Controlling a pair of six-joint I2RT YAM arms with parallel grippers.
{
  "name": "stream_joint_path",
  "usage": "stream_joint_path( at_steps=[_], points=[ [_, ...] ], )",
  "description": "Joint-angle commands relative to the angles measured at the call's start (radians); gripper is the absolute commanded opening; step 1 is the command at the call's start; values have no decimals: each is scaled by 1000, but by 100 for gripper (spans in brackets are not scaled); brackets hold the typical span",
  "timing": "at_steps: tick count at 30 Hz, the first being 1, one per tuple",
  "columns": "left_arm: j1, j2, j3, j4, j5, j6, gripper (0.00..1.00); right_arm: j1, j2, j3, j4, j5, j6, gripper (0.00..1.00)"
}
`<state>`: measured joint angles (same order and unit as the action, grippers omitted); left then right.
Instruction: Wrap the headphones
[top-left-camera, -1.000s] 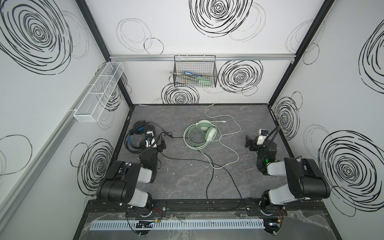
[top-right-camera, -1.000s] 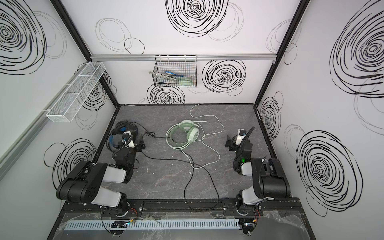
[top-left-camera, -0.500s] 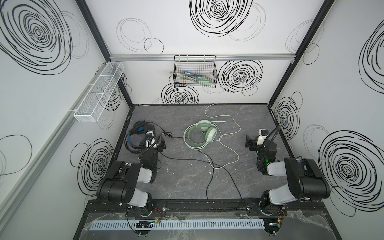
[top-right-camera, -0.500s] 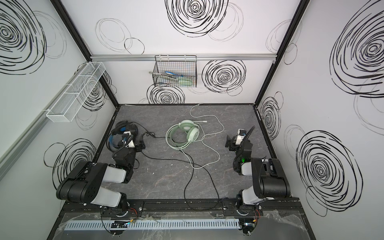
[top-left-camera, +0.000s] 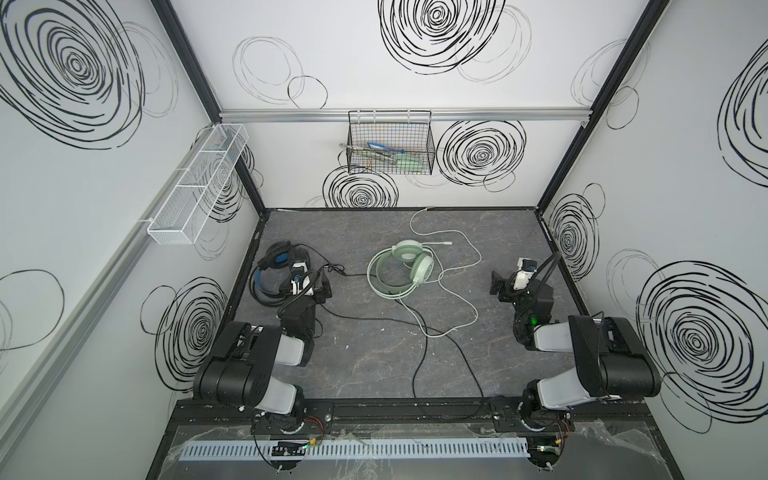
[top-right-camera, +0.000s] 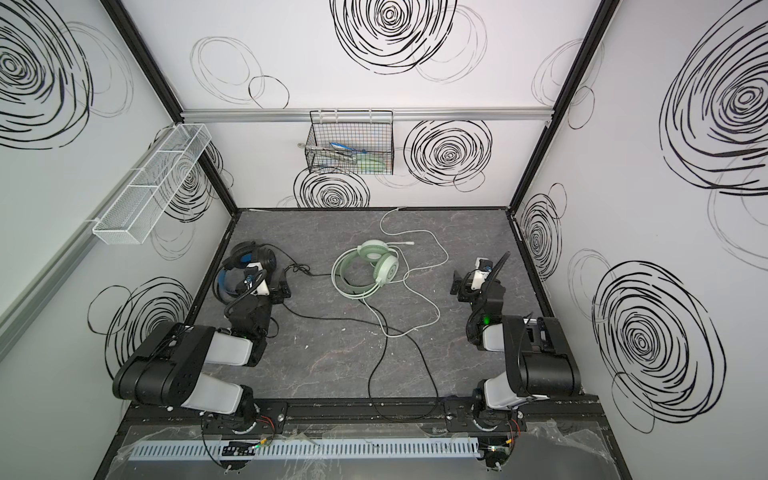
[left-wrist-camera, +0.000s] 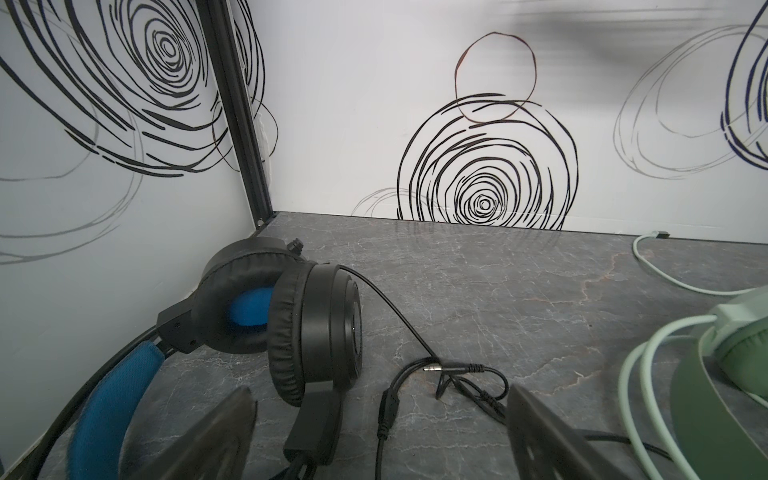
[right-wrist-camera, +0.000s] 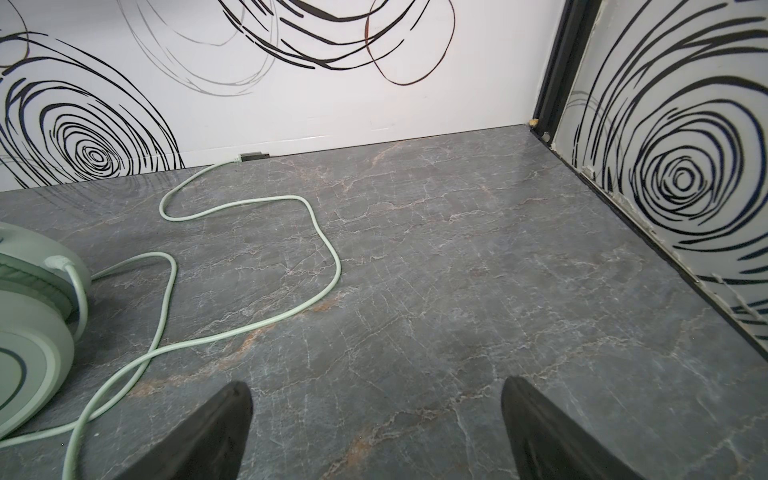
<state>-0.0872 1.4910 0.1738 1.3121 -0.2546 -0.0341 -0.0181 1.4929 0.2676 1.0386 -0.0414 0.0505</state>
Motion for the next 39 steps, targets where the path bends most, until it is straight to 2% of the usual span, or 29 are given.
stream_joint_path(
  at_steps=[1,15,17,21,31,34,39],
  points=[
    [-3,3,-2,88,2,12,96,1,-12,14,21,0,-8,97],
    [-3,3,-3,89,2,11,96,1,-13,13,21,0,-8,97],
    [-3,3,-2,88,2,12,96,0,-14,-33,112,2,-11,97],
    [-3,3,-2,88,2,12,96,13,-13,12,22,46,1,97],
    [-3,3,-2,88,2,11,96,14,-14,9,30,42,-2,97],
    [-2,3,-1,87,3,11,96,-7,1,23,21,-6,-5,97],
    [-3,-7,-3,91,-1,10,96,-1,-14,12,21,7,-4,97]
  ],
)
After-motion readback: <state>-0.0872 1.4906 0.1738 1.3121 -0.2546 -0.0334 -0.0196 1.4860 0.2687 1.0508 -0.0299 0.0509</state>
